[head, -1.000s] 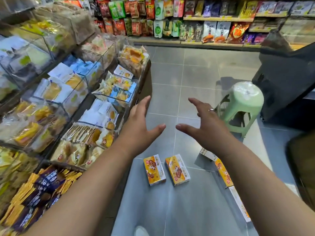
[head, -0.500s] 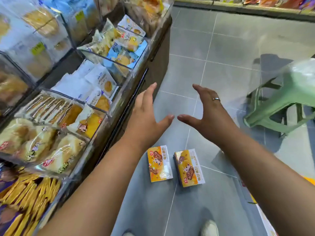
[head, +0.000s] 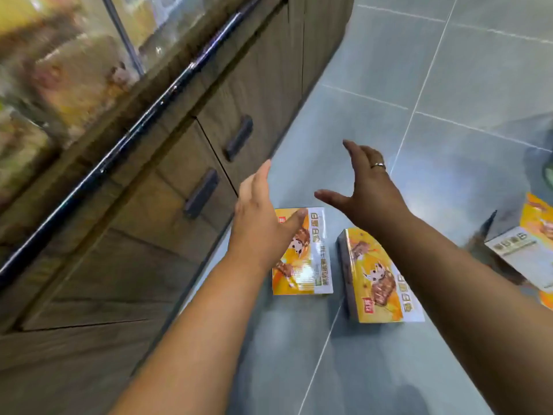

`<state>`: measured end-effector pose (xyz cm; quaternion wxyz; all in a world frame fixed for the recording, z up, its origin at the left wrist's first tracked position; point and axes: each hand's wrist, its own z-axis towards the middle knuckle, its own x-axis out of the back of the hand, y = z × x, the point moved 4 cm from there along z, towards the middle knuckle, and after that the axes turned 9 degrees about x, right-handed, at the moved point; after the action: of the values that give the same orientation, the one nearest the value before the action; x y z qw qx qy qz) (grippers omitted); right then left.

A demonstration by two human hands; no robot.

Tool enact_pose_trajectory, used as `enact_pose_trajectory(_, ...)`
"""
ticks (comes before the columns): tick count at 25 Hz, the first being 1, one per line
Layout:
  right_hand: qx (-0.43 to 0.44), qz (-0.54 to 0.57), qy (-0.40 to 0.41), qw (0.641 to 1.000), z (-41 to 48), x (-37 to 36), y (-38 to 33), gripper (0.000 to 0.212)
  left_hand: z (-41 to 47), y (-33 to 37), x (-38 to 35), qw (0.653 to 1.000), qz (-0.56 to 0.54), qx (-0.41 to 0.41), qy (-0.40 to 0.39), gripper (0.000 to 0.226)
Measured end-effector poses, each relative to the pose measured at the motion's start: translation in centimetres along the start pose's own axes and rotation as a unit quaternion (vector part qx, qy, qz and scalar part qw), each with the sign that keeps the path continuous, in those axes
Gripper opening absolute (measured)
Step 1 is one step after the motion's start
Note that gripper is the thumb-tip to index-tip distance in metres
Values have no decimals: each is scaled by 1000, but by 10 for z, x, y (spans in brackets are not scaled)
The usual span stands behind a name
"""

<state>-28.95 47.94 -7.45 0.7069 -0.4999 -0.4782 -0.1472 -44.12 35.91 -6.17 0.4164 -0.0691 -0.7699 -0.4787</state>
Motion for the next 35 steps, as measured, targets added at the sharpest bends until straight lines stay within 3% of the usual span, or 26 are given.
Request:
enact_pose_trajectory(8, 14, -87, -99, 991, 17, -160, 79, 102, 10, -151, -119, 991, 59, 117, -17, 99)
enact_pose_trajectory(13, 18, -95, -201, 975, 21, -214, 110, 113, 1, -216, -170, 958, 104, 224, -145, 113)
enact_pose_trajectory(18, -10, -74, -278, 958, 32, -229, 121, 131, -5, -237, -197, 930, -58, 267, -245, 106)
enact_pose_trajectory(24, -51, -105, -276, 954, 43, -229, 123, 141, 6, -233, -211, 921, -158, 280, -219, 115)
enact_pose_trajectory(28, -65, -97, -244, 963, 49, -211, 112, 122, 20, -235, -199, 927, -160, 288, -180, 97)
enact_pose_trajectory(31, -43, -66, -185, 980, 63, -177, 88, 118, 32, -211, -171, 944, -147, 266, -128, 84)
enact_pose_trajectory(35, -26, -76, -127, 989, 74, -101, 37, 118, 36, -155, -115, 957, -155, 226, -91, 84)
